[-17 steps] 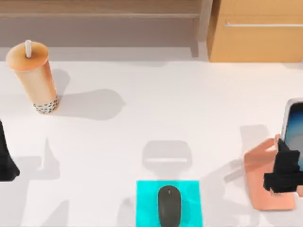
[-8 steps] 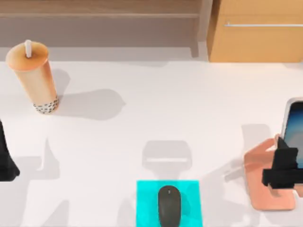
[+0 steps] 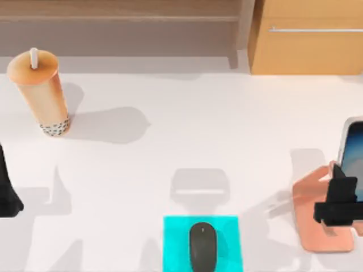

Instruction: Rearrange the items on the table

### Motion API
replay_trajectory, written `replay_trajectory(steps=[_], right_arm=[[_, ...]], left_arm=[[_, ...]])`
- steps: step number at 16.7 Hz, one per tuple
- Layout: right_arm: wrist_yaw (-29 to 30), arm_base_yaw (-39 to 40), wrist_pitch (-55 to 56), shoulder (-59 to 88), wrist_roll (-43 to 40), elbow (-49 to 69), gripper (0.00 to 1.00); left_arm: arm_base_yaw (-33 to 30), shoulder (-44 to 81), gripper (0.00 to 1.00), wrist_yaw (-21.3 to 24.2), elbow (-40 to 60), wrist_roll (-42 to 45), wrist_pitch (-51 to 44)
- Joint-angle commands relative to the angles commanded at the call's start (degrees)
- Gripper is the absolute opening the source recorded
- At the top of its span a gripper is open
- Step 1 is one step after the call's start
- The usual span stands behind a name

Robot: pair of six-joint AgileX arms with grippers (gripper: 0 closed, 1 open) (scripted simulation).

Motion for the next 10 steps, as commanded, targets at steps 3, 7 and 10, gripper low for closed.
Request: replay_trajectory(steps=[3,7,10], right_arm=[[0.0,0.0,0.0,0.0,0.0,0.0,0.98],[0.0,0.0,0.0,0.0,0.0,0.0,1.0],[0.0,0.0,0.0,0.0,0.0,0.0,1.0]], left_arm=[[0.0,0.0,1.0,0.0,0.0,0.0,0.0],[0.0,0.0,1.0,0.0,0.0,0.0,0.0],[0.0,0.0,1.0,0.0,0.0,0.0,0.0]])
